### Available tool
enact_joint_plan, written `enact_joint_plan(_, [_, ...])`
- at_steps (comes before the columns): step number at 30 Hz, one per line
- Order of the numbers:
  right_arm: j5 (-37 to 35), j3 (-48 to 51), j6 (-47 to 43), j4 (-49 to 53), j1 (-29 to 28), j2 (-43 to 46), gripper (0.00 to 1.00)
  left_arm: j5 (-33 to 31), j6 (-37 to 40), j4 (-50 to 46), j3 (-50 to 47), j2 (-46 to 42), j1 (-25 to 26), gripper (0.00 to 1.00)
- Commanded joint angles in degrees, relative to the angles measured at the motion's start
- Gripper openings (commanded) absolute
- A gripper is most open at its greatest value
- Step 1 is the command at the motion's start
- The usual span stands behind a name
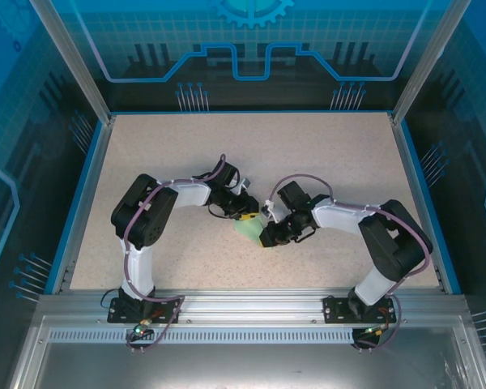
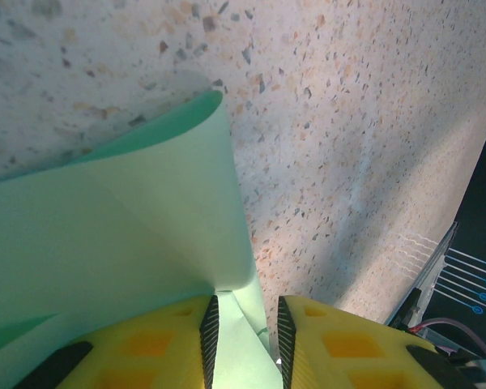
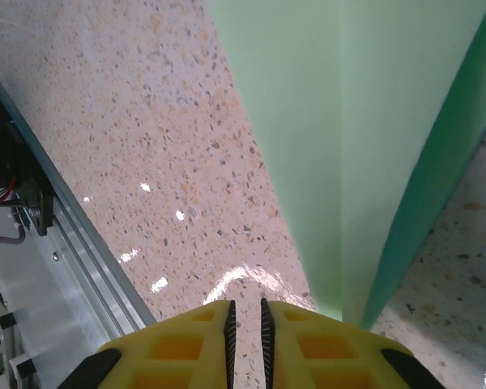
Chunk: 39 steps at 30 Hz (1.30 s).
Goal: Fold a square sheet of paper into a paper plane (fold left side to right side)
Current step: Fourth fold the wing at the center of the table.
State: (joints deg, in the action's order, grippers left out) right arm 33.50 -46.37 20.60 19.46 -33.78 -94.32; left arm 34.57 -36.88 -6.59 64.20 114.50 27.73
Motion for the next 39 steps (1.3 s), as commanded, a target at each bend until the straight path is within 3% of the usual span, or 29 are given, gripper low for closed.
enact_joint_plan(1, [1.1,-0.1,1.2,0.2,-0.7,-2.4,0.18,-3.3,1.9,-1.8,-1.2,2.7,-0.1,0.29])
enact_joint_plan(25, [0.0,3.0,1.4,1.9,0.9,-4.4,0.17,-3.7,2.3,-2.5,-0.9,3.0,-0.1,0.29])
enact_joint_plan(33, [2.9,1.9,1.9,2.5,2.9,4.3,0.09,-3.5,2.1,-2.5,-0.7,2.9,-0.2,0.29])
enact_joint_plan(39, [2.2,-1.6,3.8,-0.7,3.2,-0.8,0.02,-3.3,1.9,-1.8,-1.2,2.9,-0.1,0.29])
